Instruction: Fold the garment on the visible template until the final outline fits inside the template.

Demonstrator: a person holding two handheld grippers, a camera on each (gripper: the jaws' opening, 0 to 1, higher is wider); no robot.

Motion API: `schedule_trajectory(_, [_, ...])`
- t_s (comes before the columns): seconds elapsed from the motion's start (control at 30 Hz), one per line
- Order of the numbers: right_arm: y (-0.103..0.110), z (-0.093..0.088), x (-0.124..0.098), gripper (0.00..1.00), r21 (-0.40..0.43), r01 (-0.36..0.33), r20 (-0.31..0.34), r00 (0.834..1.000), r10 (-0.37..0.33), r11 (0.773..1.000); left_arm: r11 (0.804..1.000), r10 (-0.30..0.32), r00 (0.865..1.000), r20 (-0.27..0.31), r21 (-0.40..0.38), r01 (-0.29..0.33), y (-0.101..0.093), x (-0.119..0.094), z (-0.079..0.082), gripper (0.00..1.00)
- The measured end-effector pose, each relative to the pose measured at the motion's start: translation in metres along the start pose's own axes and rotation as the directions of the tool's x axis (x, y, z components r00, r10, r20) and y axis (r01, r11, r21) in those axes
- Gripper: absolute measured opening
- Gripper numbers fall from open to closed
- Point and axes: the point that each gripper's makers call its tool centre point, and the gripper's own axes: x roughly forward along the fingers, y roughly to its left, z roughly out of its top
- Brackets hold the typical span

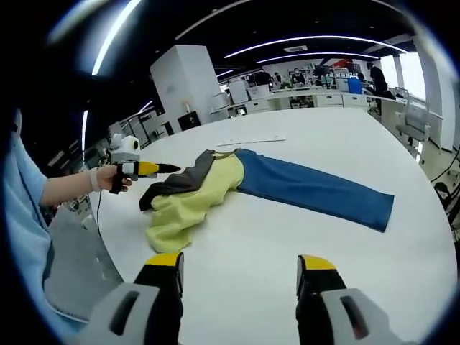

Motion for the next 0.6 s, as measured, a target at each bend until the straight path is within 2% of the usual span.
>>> schedule_trajectory(0.17, [0.001,0.001,0.002,0.62,-0.006,-0.005,-0.003,1.0,0.005,1.0,1.0,0.01,1.0,-0.01,0.004,-0.01,0.005,-0.01,-0.002,0.99])
schedule_trajectory(0.6, [0.007,0.003,0.008,0.62,-0.012,-0.022,-0.006,1.0,0.022,1.0,0.996,0.086,0.996,-0.031,-0.013,-0.087,0.034,-0.069,-0.024,0.94])
